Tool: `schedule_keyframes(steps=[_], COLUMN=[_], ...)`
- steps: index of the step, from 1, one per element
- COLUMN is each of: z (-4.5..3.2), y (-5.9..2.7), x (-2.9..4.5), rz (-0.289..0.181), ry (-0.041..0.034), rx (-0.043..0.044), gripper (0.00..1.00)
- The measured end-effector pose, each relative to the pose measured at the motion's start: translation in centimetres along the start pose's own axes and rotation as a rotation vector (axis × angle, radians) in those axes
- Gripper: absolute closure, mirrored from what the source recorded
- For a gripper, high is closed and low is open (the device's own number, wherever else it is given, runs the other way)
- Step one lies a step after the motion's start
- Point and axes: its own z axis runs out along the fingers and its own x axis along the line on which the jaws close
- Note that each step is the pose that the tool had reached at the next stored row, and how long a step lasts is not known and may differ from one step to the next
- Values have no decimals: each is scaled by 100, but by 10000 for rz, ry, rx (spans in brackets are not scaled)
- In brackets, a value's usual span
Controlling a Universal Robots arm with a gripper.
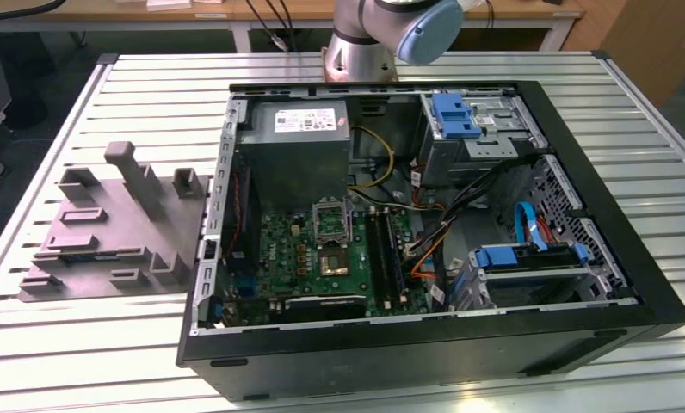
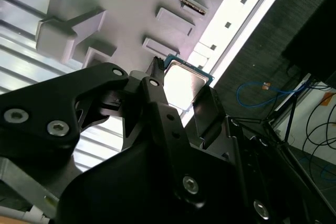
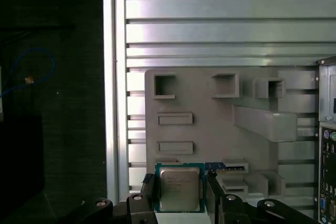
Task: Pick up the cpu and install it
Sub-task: 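Pick up the cpu and move it towards the insertion slot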
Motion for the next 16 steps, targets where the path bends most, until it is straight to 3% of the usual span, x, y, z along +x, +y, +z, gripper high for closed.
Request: schedule_keyframes(steps=[16], z=[-66], y=[0], x=[0], rz=[0], ry=[0], rx=[0], gripper=[53])
